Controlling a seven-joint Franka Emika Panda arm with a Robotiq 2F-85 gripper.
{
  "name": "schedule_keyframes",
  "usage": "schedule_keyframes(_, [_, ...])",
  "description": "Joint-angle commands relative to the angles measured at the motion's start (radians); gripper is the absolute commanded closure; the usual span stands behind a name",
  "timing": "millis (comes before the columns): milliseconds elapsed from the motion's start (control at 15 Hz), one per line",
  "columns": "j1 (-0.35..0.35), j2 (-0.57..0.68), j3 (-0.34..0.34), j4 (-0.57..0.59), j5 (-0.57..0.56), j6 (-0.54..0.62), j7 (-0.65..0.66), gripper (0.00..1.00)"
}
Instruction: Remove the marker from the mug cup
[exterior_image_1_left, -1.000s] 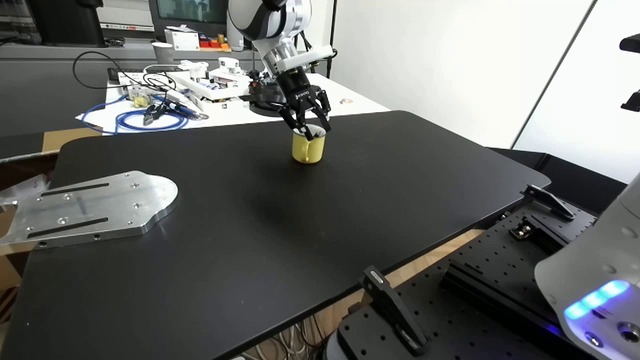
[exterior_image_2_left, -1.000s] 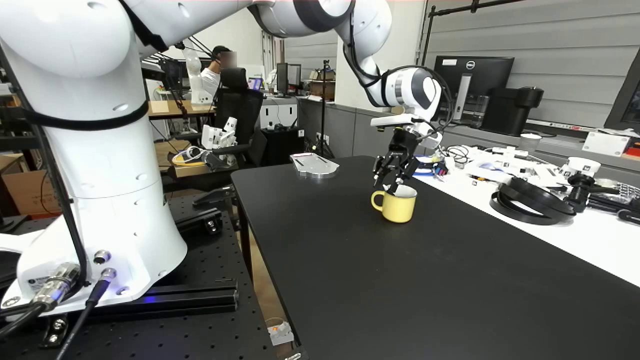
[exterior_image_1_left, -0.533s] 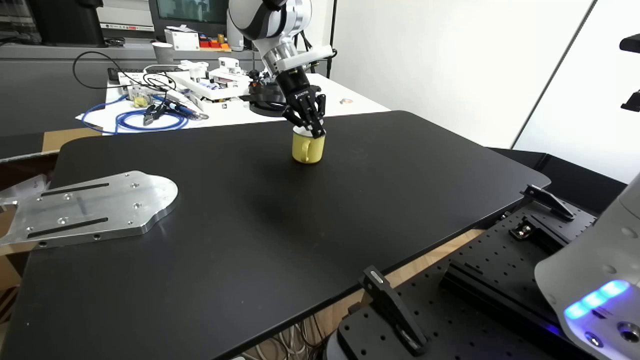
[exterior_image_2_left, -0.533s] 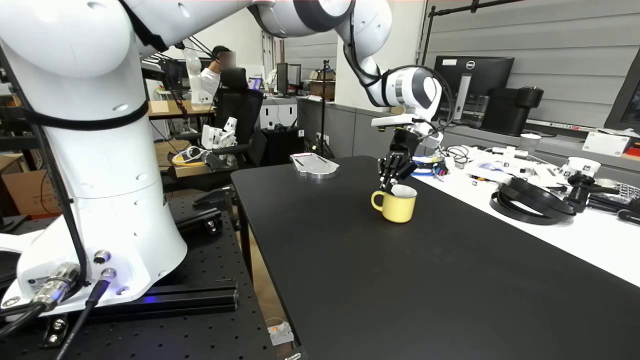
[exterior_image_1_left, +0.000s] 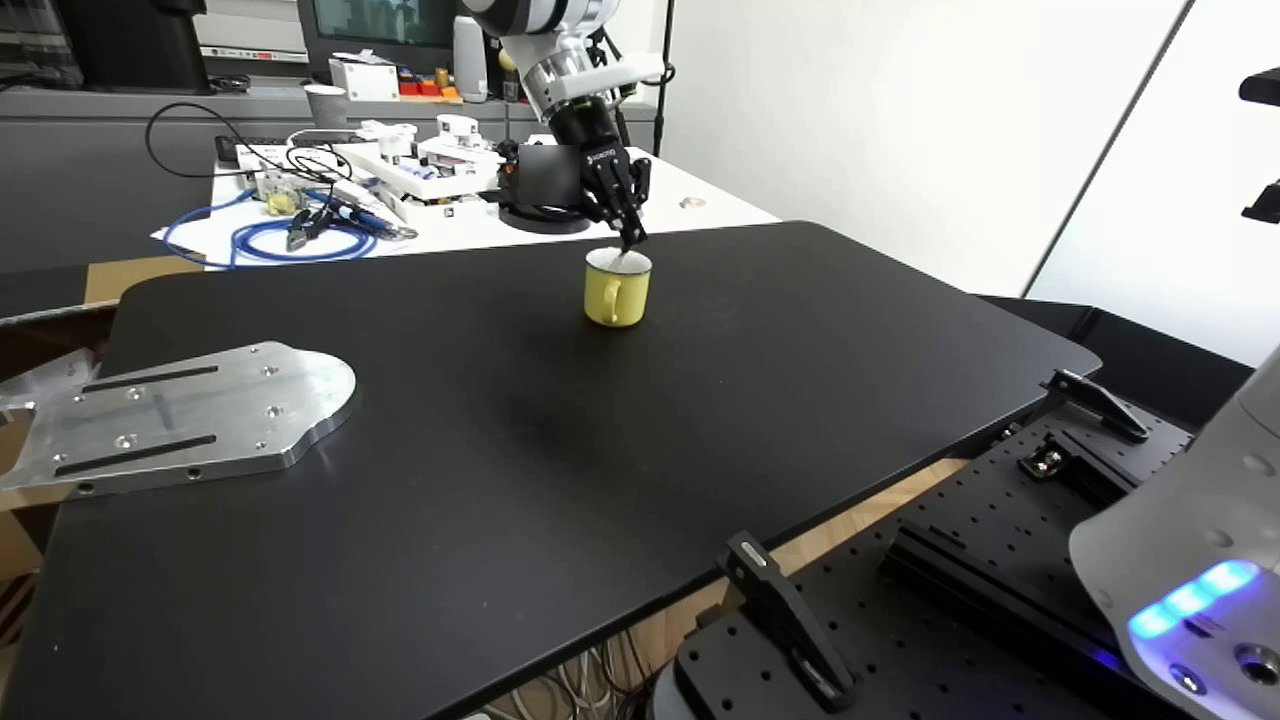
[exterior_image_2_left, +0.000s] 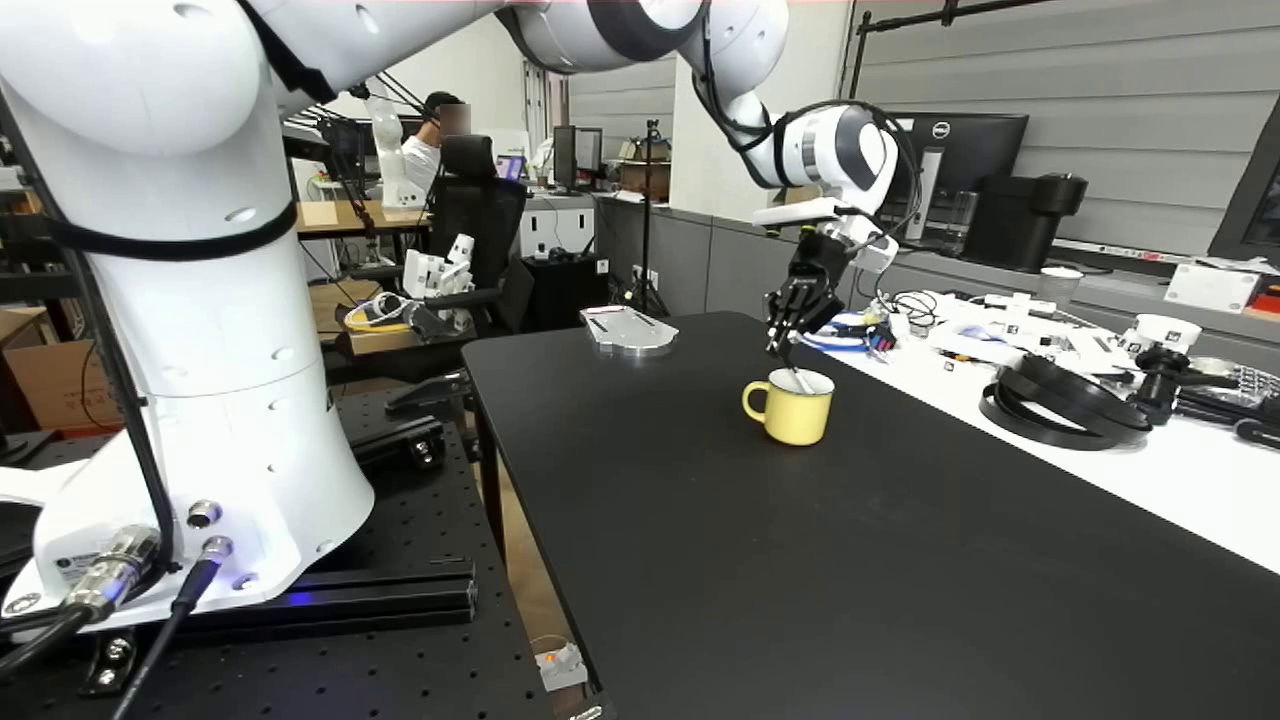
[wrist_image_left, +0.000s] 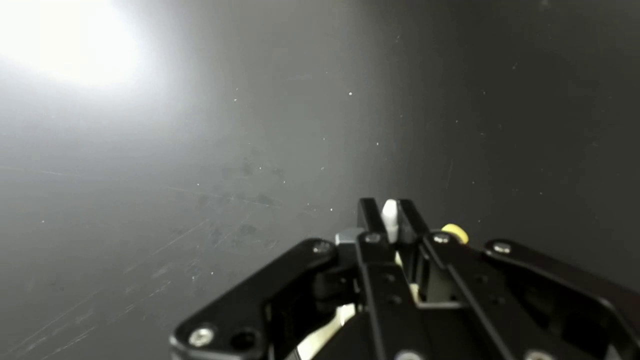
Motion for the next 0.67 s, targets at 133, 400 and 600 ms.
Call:
schedule_keyframes(133, [-0.034, -0.016, -0.006, 0.142, 0.044, -0.184, 0.013, 0.97])
schedule_keyframes(400, [-0.063, -0.048, -0.014, 0.174, 0.032, -0.25, 0.01, 0.97])
schedule_keyframes(600, [-0.078, -0.063, -0.034, 0.157, 0.017, -0.208, 0.017, 0.97])
